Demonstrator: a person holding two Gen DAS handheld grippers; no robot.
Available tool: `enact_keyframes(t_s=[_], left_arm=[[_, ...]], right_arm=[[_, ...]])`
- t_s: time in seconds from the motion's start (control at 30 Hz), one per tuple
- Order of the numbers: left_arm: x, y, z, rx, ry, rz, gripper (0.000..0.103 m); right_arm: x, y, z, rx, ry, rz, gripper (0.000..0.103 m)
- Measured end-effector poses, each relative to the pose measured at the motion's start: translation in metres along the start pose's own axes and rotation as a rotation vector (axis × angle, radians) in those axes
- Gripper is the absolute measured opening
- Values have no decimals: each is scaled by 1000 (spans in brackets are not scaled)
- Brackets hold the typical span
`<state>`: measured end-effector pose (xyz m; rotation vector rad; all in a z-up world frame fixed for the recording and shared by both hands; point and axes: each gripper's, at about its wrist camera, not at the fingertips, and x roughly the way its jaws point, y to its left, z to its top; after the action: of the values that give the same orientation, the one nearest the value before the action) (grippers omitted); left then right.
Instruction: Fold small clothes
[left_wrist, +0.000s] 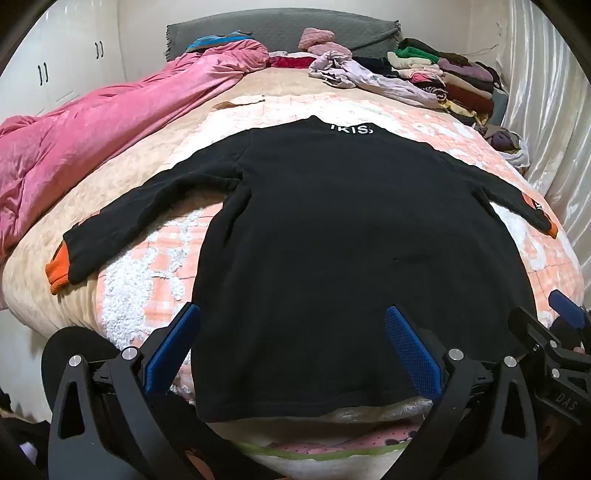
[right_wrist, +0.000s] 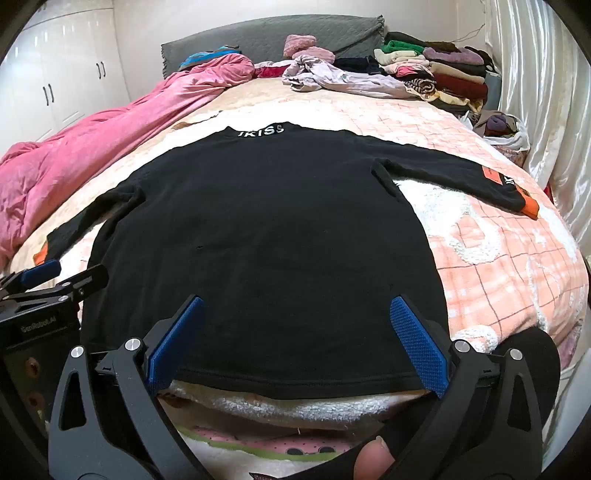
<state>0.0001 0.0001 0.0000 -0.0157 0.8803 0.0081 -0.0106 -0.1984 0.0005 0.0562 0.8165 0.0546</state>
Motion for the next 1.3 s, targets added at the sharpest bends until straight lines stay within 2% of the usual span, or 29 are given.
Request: enact_keyframes(t_s=[1.3], left_arm=[[3,3,0,4,6,12,99]], right_arm=[[0,3,-1,-6,-1,-5,95]])
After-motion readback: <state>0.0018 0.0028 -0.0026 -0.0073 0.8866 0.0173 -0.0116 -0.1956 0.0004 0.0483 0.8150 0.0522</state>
